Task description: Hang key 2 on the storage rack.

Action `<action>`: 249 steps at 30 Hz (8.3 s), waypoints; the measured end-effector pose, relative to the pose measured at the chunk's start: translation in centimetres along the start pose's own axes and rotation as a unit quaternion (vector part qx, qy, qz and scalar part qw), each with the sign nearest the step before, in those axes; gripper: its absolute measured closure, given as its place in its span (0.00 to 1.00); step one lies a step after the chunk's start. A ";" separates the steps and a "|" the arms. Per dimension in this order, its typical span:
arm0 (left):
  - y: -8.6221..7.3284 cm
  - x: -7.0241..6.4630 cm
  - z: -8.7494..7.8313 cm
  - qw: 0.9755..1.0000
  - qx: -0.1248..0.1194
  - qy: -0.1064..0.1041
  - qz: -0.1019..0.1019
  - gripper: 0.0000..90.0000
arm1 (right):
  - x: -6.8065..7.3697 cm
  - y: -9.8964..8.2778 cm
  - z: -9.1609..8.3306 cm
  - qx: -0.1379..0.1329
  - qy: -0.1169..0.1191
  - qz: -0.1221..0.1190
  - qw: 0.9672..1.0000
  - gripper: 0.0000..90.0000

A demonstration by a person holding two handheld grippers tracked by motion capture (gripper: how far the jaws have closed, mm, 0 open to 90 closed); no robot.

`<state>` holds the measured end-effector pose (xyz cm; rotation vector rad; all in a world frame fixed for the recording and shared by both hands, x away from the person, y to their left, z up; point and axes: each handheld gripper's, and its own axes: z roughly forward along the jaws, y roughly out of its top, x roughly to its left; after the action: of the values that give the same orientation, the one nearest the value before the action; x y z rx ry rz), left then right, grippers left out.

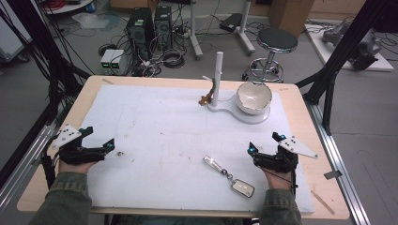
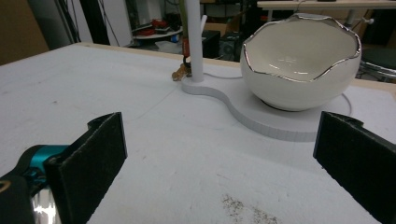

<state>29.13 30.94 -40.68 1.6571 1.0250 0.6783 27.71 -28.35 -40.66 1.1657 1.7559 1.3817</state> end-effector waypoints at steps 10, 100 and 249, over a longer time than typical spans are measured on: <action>-0.2 0.0 0.1 1.000 0.006 -0.003 0.001 0.02 | 0.7 0.5 0.3 0.015 0.020 -0.009 1.000 0.02; -0.6 -0.2 0.7 0.999 0.028 -0.027 0.006 0.02 | 9.6 -0.7 7.0 0.282 0.193 -0.135 0.930 0.39; -0.9 0.1 0.4 0.999 0.007 -0.048 -0.009 0.02 | 2.8 24.2 15.5 0.042 0.190 -0.026 0.981 0.83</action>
<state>29.25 30.93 -41.65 1.6754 0.9770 0.5751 46.29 -17.64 -21.40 0.9339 2.1087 1.5910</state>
